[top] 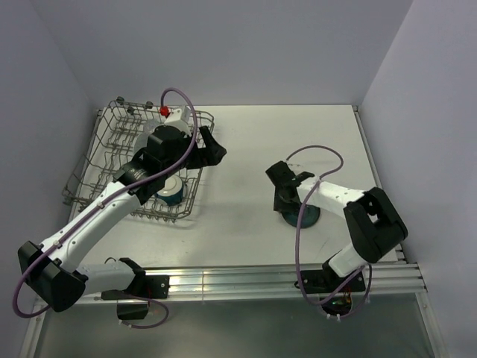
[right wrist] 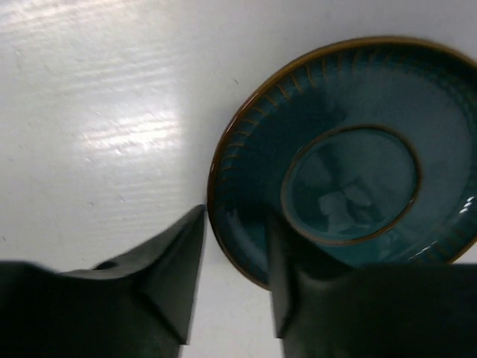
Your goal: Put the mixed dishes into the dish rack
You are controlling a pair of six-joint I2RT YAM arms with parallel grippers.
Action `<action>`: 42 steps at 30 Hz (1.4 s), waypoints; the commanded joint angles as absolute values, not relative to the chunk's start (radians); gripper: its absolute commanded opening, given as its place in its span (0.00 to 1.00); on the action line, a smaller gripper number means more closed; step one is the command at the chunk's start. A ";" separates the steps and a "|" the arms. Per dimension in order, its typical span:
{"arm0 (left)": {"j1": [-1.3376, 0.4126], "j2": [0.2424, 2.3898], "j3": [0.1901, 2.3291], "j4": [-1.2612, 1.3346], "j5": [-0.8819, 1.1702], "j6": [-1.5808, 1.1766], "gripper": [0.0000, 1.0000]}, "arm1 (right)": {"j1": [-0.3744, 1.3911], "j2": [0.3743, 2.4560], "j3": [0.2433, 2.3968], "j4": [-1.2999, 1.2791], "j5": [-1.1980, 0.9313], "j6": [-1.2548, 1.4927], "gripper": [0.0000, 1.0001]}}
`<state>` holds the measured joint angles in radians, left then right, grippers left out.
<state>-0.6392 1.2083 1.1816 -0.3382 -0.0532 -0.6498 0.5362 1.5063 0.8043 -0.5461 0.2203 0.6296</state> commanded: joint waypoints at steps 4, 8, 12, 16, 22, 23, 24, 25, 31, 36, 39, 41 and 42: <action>-0.640 1.218 1.198 -0.468 -0.136 -0.728 0.99 | 0.609 1.635 0.903 -0.543 0.353 0.684 0.08; -0.640 1.180 1.145 -0.442 -0.114 -0.744 0.99 | 0.620 1.645 0.923 -0.517 0.321 0.692 0.00; -0.641 1.106 1.039 -0.321 -0.008 -0.724 0.99 | 0.612 1.565 0.931 -0.456 0.186 0.721 0.00; -0.659 1.045 0.893 -0.157 0.044 -0.693 0.99 | 0.591 1.487 0.962 -0.422 0.066 0.770 0.00; -0.829 1.090 0.805 -0.011 -0.073 -0.637 0.99 | 0.532 1.424 0.971 -0.355 -0.142 0.854 0.00; -0.853 1.113 0.821 -0.009 -0.139 -0.627 0.99 | 0.513 1.424 0.959 -0.322 -0.173 0.877 0.00; -0.876 1.164 0.831 -0.009 -0.178 -0.618 0.99 | 0.503 1.425 0.954 -0.307 -0.228 0.887 0.00; -0.903 1.192 0.839 -0.011 -0.205 -0.618 0.99 | 0.496 1.430 0.950 -0.284 -0.254 0.906 0.00; -0.974 1.325 0.815 0.116 -0.336 -0.646 0.99 | 0.454 1.410 0.891 -0.224 -0.327 0.960 0.00; -1.032 1.402 0.773 0.218 -0.423 -0.647 0.99 | 0.434 1.374 0.870 -0.204 -0.354 0.997 0.00; -1.087 1.445 0.770 0.273 -0.509 -0.634 0.99 | 0.425 1.370 0.868 -0.198 -0.368 1.009 0.00; -1.114 1.469 0.787 0.284 -0.538 -0.629 0.99 | 0.422 1.376 0.862 -0.183 -0.386 1.022 0.00; -1.120 1.498 0.793 0.291 -0.549 -0.624 0.99 | 0.422 1.379 0.859 -0.176 -0.402 1.026 0.00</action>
<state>-1.0916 1.4567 0.7727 0.1871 -0.4397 -0.6456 0.4309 1.4010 0.8730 -0.2386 -0.3405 0.9890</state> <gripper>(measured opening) 0.993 0.023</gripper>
